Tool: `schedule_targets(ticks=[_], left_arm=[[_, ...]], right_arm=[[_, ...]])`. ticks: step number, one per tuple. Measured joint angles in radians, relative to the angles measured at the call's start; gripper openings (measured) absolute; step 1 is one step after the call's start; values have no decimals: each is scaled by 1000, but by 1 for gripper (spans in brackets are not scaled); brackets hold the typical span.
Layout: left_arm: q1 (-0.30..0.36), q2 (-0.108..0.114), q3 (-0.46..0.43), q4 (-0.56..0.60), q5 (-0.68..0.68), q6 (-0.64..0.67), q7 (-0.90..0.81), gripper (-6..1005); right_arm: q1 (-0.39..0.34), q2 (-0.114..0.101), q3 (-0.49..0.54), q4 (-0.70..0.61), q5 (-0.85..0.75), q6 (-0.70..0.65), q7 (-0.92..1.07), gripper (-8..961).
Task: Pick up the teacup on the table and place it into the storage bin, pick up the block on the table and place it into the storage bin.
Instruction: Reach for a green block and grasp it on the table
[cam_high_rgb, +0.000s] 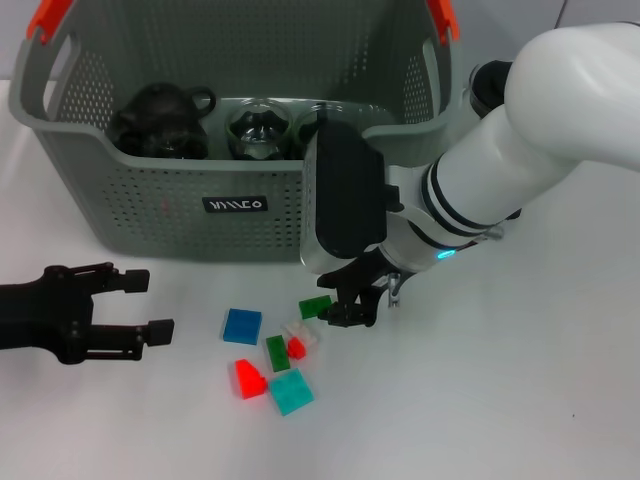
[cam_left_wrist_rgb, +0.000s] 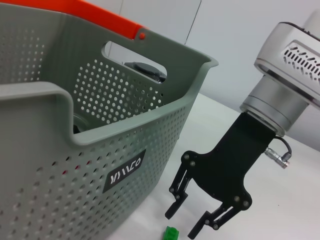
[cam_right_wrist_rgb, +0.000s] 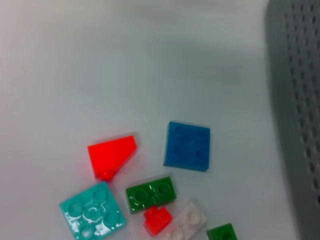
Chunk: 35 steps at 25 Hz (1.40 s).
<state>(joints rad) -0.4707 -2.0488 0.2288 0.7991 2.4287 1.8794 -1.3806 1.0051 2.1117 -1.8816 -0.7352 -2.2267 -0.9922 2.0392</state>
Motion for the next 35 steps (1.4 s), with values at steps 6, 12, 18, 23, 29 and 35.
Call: schedule_targets(ticks=[6,12,18,23,29,35], left_arm=[[2,-1,0,0,-1,-1,0,891],[2,-2,0,0,-1,-1,0,890],[5,-4,0,0,-1,0,0,890],[6,-4,0,0,-1,0,0,891],[6,-4,0,0,-1,-1,0,891],[6,-4,0,0,0,-2,-1,890]], right_arm=[[2,2,-7,21,20,7,-30,382],[3,4,-25,33,44,29,-46,382],[5,4,-27,47,55,55,-59,383],[5,4,-27,55,57,68,-60,383],[5,4,-27,69,83,78,-71,383],[6,4,-27,77,111,70,-84,352]])
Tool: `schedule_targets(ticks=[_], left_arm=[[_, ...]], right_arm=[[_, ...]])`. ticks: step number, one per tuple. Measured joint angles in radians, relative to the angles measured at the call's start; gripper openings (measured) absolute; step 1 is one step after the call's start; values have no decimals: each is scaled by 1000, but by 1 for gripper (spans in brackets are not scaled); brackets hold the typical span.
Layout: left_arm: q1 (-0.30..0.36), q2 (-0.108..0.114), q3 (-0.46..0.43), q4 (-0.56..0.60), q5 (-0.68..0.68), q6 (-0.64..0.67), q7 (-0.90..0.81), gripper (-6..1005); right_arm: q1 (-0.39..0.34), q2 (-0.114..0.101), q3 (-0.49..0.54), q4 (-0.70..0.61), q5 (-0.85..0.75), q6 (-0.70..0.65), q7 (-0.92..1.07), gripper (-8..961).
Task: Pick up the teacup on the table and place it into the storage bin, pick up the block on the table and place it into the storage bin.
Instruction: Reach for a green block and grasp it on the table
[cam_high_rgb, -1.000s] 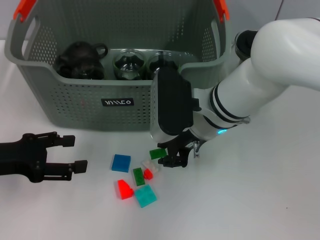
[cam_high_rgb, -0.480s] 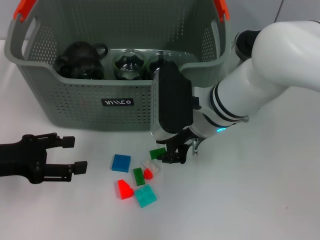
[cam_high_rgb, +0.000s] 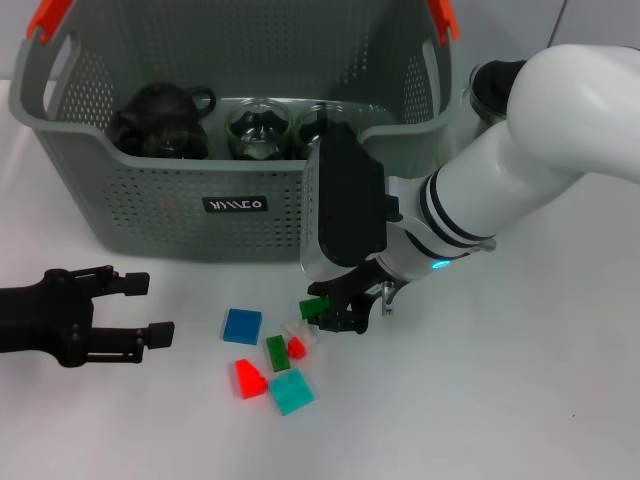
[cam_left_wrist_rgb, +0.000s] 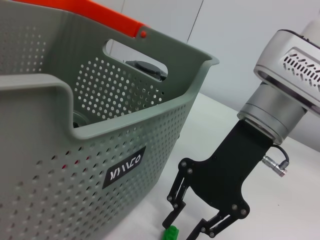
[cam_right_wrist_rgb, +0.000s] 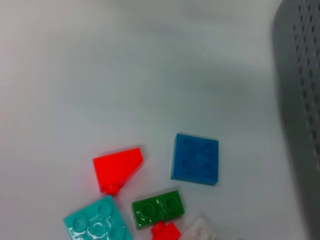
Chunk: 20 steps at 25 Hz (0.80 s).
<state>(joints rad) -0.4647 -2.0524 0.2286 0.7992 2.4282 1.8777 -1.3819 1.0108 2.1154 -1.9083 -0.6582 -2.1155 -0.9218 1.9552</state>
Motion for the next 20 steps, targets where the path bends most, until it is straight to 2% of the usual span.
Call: schedule_targets(ticks=[20], left_arm=[[-7,3,0,0,1,0,-12,890]], right_arm=[[0,-8,12,-7,9,-37,21,337]])
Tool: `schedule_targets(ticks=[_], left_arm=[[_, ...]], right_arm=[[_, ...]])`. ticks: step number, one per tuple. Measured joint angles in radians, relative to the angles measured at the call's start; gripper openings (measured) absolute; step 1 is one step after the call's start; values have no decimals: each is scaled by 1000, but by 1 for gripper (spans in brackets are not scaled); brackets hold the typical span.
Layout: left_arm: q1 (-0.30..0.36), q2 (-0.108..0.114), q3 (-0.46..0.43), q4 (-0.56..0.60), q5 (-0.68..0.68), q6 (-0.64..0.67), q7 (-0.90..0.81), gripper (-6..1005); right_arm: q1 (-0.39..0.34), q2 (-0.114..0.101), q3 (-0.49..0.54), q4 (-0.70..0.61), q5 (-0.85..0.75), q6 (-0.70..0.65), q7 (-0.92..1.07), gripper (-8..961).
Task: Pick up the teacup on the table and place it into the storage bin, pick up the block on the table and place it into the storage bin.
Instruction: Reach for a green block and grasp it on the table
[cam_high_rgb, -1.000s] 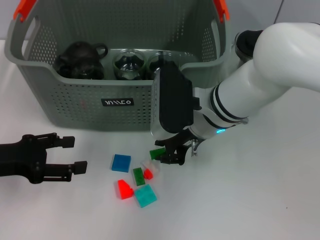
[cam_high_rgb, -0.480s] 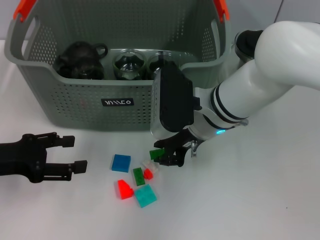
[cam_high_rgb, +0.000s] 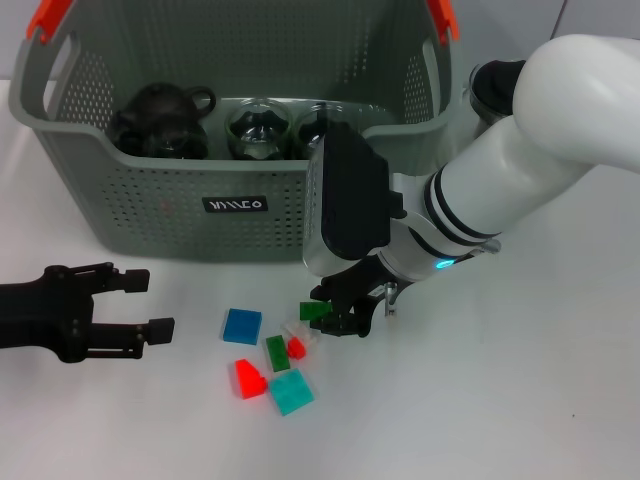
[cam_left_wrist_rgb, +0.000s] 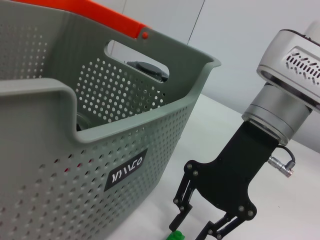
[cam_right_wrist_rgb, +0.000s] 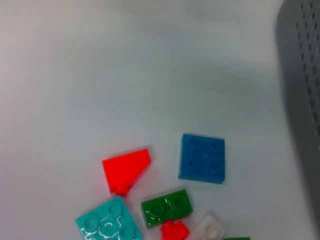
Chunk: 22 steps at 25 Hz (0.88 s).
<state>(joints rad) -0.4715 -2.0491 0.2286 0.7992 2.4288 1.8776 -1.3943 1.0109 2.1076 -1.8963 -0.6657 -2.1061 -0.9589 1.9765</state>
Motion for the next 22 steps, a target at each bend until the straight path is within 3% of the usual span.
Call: schedule_targets(ticks=[22], left_arm=[[-1,0,0,0,-2,-10,0,890]], right_arm=[[-2,6,1,31,0,31,-7,336]])
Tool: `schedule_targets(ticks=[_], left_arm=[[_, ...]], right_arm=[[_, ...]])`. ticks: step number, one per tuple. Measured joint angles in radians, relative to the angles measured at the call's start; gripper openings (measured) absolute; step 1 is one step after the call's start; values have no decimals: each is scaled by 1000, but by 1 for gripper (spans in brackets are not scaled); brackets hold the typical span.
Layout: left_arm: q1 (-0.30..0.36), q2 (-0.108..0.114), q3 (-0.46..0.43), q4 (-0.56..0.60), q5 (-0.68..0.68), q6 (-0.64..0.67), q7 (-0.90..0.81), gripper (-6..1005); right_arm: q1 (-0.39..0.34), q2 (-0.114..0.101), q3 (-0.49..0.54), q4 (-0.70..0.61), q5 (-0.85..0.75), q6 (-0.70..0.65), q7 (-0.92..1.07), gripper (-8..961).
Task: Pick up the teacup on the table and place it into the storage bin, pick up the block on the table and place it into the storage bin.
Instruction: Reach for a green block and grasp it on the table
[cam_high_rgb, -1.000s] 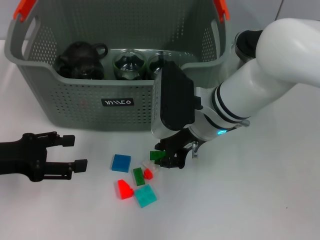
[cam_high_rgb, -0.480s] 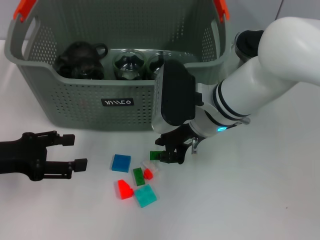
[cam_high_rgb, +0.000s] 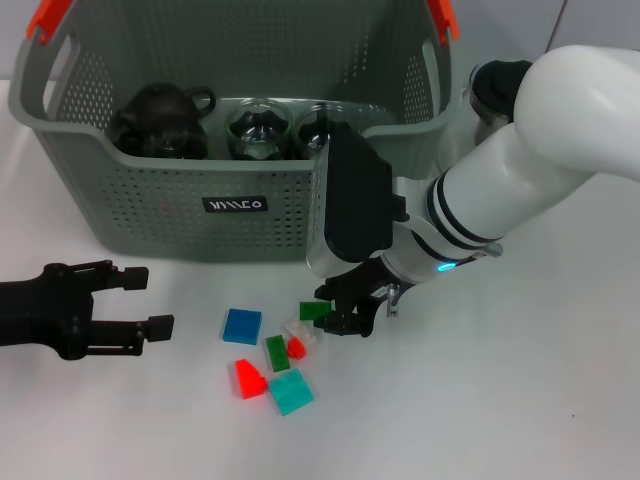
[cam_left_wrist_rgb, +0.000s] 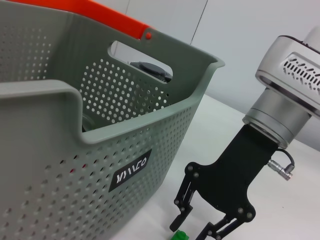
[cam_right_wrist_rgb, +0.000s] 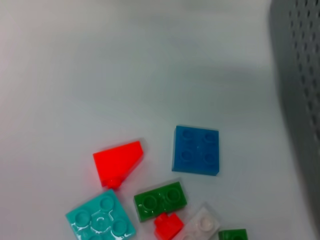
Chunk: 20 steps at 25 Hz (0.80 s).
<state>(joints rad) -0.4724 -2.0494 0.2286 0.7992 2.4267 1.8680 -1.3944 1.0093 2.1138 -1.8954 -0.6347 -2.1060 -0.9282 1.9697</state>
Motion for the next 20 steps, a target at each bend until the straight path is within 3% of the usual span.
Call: schedule_targets(ticks=[20], left_arm=[[0,0,0,0,0,0,0,891]], right_arm=[[1,3,-1,14,0,14,-1,337]])
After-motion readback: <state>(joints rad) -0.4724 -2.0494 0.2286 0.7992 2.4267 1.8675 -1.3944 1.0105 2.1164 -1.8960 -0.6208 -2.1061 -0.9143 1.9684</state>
